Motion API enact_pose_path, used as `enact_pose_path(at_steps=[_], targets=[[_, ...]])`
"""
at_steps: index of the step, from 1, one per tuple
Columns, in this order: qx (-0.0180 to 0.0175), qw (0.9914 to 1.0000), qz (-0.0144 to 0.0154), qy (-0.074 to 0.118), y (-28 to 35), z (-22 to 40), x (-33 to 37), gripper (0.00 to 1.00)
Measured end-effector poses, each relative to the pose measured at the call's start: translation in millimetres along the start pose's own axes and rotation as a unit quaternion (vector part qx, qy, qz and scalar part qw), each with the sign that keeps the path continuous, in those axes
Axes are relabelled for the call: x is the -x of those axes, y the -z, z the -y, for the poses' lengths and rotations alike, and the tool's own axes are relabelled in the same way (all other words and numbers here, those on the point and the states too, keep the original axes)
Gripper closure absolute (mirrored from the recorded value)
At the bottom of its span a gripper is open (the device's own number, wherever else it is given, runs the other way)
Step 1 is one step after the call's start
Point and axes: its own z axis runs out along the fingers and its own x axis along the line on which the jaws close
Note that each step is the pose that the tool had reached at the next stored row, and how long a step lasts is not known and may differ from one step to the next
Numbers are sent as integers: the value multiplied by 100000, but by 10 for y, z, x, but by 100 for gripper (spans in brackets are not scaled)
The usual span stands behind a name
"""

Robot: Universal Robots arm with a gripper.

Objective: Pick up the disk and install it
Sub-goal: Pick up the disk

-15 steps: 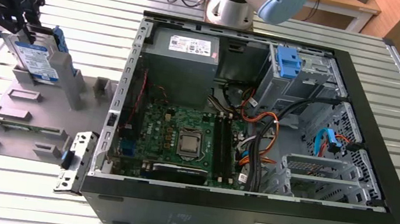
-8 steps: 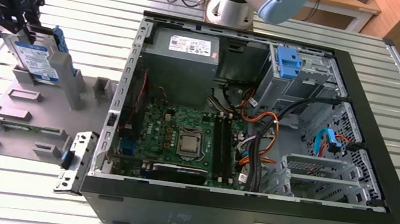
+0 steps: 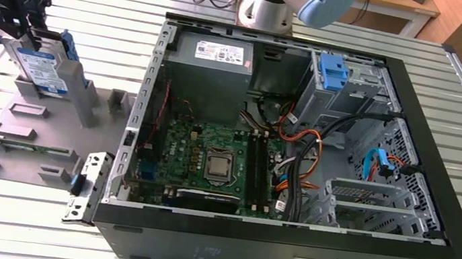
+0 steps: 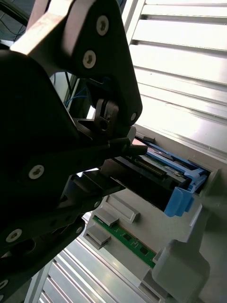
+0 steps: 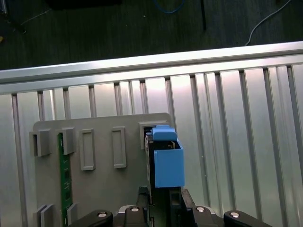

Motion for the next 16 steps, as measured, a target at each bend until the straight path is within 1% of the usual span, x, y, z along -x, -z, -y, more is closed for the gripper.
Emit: enact_pose_path(at_steps=[3,7,16], targets=[[-49,100000,6,0,1,0,0,64],[-297,100000,46,10,1,-2,0,64],[-324,99999,46,14,0,-3,-1,64]])
